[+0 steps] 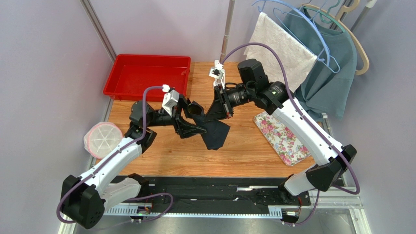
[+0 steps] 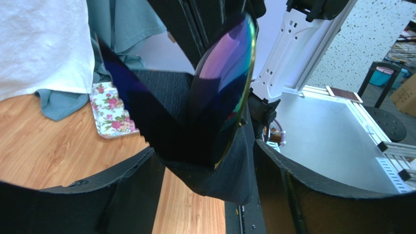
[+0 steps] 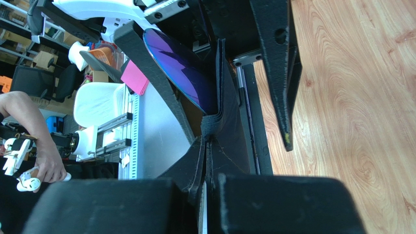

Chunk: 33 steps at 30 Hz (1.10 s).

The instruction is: Place the utensils on the paper napkin and roll it up

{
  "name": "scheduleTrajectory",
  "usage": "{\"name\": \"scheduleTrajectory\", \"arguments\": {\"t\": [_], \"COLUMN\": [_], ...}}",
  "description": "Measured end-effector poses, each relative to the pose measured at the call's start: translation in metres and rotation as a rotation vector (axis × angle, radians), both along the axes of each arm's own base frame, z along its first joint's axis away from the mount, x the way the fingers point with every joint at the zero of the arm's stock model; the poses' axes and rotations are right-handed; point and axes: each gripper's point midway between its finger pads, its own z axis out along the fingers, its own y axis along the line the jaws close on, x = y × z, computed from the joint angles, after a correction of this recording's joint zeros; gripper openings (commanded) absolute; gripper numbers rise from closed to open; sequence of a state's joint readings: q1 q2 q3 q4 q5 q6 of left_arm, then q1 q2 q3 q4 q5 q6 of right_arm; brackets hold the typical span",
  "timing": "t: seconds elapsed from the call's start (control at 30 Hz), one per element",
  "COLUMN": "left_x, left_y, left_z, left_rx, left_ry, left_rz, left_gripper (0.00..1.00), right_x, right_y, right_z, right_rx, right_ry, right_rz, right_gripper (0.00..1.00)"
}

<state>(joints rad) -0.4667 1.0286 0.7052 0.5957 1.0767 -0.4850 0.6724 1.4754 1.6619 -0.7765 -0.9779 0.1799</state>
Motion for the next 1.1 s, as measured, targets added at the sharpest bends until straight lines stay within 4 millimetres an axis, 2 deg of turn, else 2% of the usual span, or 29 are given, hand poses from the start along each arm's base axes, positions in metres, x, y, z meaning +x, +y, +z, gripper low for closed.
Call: {"name": "scheduleTrajectory", "arguments": {"t": [0.03,0.3,0.4,0.57,0.63,0.67,0.7,0.77,0.8,0.83,0.9,1.0,1.1], "left_x": [-0.001,-0.004,-0.005,-0.009,-0.009,-0.009,-0.009,-0.009,-0.009,-0.008,-0.006,-0.008,-0.009], "left_y": [0.000,-0.001,-0.001,0.000,0.000,0.000,0.000,-0.001,-0.001,-0.001,0.000,0.002,0.004], "left_z": [0.002,0.005,0.005,0.007,0.008,0.008,0.009,0.010,0.010,0.011,0.013,0.017,0.021], "left_rx": [-0.003,-0.006,-0.007,-0.009,-0.012,-0.014,-0.016,-0.019,-0.020,-0.024,-0.029,-0.039,-0.045], "left_ry": [-0.001,0.022,0.029,0.043,0.052,0.056,0.064,0.082,0.096,0.106,0.125,0.141,0.144], "left_rz": [-0.003,-0.017,-0.021,-0.035,-0.034,-0.034,-0.033,-0.031,-0.026,-0.019,-0.008,0.001,0.010], "left_gripper": [0.63,0.34,0.14,0.00,0.00,0.00,0.00,0.00,0.00,0.00,0.00,0.00,0.00], "right_x": [-0.001,-0.003,-0.002,-0.001,-0.001,0.000,0.000,0.002,0.003,0.005,0.012,0.021,0.021], "right_y": [0.000,-0.001,-0.001,-0.002,-0.003,-0.003,-0.003,-0.005,-0.007,-0.009,-0.017,-0.031,-0.042], "right_z": [-0.001,-0.003,-0.002,-0.002,-0.001,-0.001,0.000,0.001,0.002,0.004,0.008,0.015,0.016], "right_rx": [-0.002,-0.012,-0.012,-0.014,-0.014,-0.013,-0.014,-0.013,-0.012,-0.011,-0.007,-0.001,-0.002], "right_ry": [0.001,-0.003,-0.010,-0.024,-0.033,-0.039,-0.044,-0.057,-0.059,-0.066,-0.084,-0.116,-0.136], "right_rz": [0.003,0.005,0.002,-0.009,-0.013,-0.016,-0.021,-0.031,-0.040,-0.052,-0.086,-0.141,-0.172], "right_gripper": [0.00,0.00,0.00,0.00,0.02,0.10,0.28,0.46,0.61,0.67,0.73,0.74,0.70]}}
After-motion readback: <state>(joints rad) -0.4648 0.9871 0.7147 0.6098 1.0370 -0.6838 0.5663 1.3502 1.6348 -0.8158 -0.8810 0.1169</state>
